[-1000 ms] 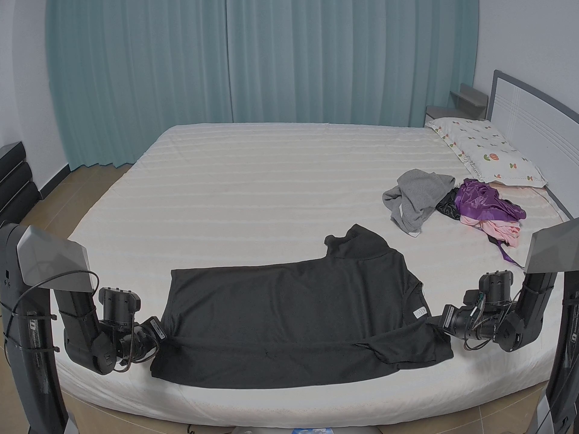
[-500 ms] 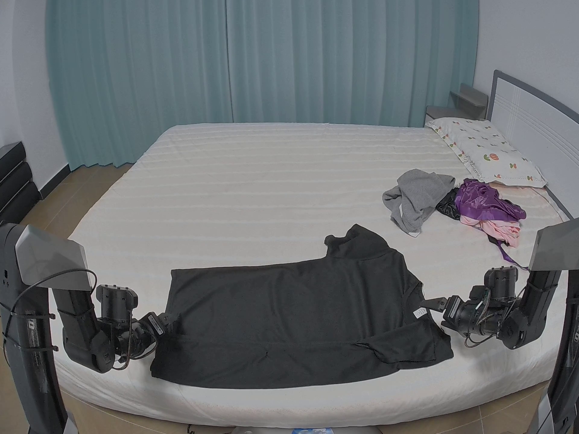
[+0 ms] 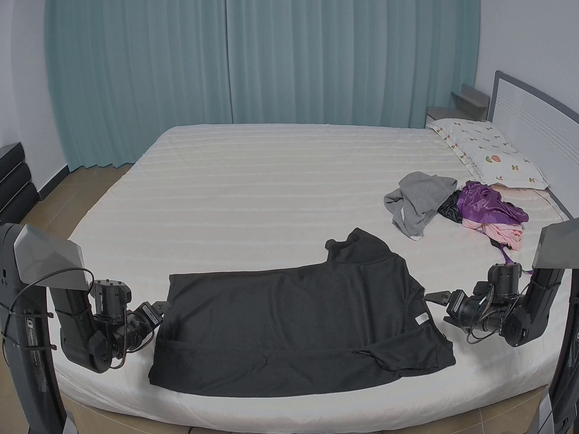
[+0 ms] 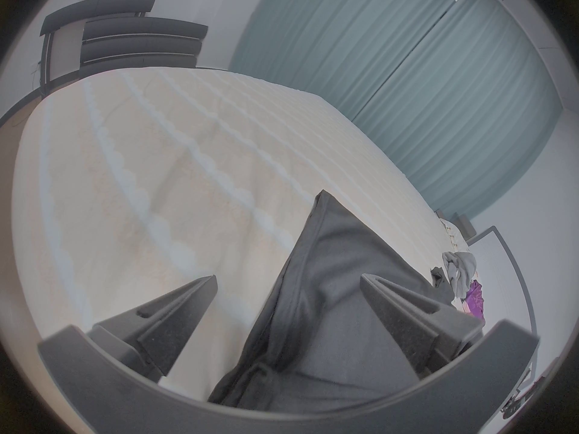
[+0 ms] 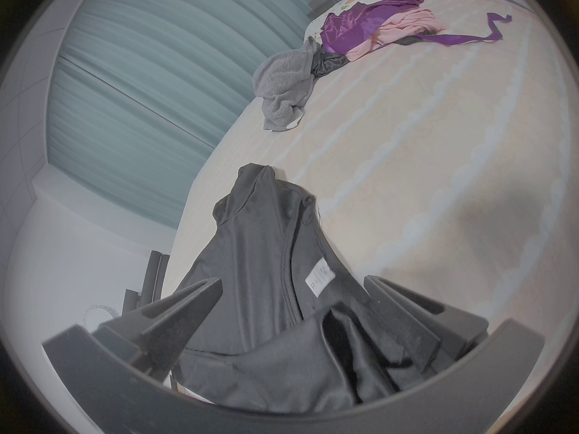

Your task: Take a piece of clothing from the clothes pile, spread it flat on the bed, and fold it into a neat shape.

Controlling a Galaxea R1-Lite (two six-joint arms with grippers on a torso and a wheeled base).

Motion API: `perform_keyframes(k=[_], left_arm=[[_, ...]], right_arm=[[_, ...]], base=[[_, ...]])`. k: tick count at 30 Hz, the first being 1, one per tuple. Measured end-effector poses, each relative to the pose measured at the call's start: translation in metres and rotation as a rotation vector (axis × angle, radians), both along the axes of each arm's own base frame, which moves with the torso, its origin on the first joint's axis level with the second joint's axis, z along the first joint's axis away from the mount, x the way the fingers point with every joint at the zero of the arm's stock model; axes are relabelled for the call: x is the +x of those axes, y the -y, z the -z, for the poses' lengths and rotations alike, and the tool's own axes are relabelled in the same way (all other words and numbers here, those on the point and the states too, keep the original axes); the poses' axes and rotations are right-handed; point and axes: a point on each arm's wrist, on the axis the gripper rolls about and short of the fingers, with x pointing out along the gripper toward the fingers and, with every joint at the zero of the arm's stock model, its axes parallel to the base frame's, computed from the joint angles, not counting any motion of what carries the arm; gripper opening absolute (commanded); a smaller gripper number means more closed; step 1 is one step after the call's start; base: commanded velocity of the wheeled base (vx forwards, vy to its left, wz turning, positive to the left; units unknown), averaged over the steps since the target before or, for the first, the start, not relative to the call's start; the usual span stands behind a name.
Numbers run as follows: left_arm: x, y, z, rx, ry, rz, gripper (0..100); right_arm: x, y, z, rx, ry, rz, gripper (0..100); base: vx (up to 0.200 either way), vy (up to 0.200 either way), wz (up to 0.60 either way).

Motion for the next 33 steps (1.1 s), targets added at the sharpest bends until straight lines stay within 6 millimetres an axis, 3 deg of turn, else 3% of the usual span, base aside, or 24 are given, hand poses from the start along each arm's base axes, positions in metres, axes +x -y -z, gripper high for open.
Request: perform_keyframes(k=[14, 21, 33], left_arm=[[0.016, 0.002, -0.012, -0.016, 0.037, 0.024, 100], [0.048, 0.002, -0.021, -0.047, 0.048, 0.063, 100], [0.124, -0.005, -0.036, -0.048, 0.037, 0.12, 100]], right_arm=[[-0.002, -0.004, 0.002, -0.002, -0.013, -0.012, 100], [-0.003, -0.006, 0.004, -0.002, -0.019, -0.02, 100], [-0.005, -0.008, 0.007, -0.002, -0.035, -0.026, 100]], base=[[0.0, 0.0, 0.0], [0.0, 0.0, 0.0], [0.0, 0.0, 0.0]])
